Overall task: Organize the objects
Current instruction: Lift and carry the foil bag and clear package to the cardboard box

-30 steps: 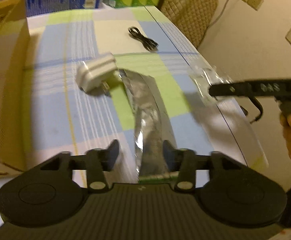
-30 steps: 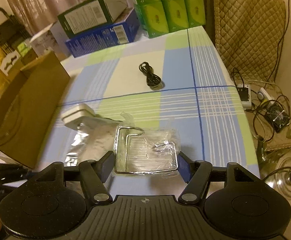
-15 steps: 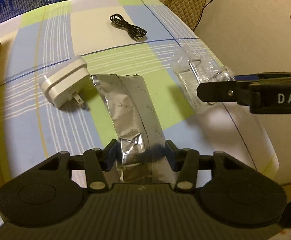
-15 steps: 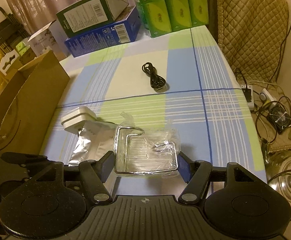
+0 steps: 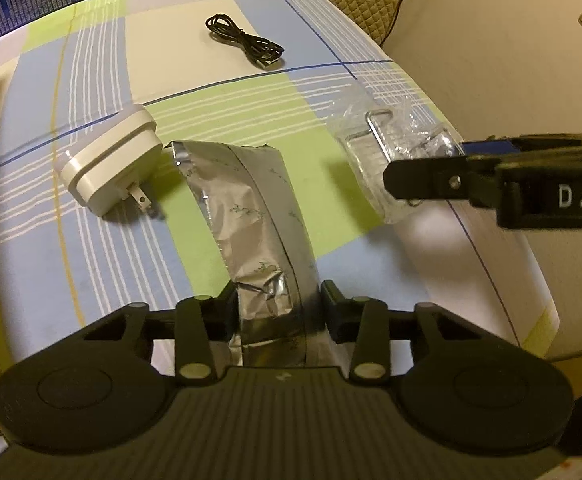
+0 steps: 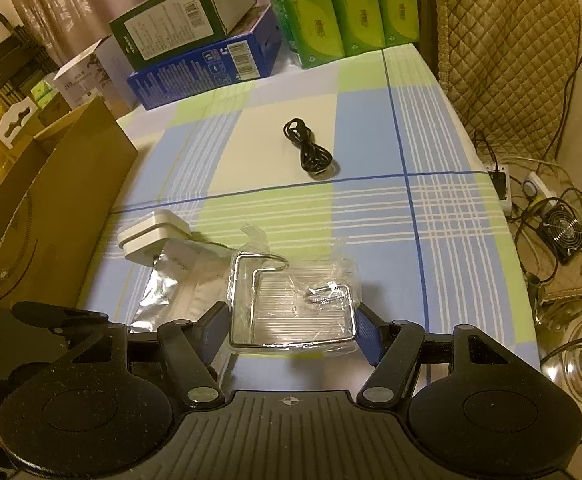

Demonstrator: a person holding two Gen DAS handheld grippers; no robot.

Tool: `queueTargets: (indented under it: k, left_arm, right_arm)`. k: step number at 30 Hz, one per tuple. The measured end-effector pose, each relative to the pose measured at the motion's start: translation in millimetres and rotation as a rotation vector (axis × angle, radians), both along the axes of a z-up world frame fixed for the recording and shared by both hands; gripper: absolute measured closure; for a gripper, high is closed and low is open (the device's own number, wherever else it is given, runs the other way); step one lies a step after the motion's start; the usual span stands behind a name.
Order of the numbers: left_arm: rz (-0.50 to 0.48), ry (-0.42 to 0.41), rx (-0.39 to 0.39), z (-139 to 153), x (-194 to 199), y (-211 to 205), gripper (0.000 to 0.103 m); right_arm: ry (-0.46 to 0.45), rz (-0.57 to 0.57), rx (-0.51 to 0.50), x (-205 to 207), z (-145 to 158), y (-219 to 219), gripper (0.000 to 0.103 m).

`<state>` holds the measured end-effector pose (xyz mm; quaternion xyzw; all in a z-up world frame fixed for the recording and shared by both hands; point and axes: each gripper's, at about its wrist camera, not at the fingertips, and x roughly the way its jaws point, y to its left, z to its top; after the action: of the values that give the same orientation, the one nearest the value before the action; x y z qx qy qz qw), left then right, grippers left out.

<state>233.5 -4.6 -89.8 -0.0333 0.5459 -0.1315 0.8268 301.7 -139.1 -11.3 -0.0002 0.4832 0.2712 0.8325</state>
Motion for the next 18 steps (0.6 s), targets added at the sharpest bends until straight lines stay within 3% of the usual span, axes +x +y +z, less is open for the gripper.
queueTargets:
  k: [10,18]
  left_arm:
    - [-0.020,-0.037,0.045,28,-20,2,0.069]
    - [-0.028,-0.087,0.057,63,-38,1,0.069]
  right_arm:
    - [-0.031,-0.022,0.015,-13,11,-2,0.040]
    - [-0.115,-0.099,0.059,-46,28,-14,0.040]
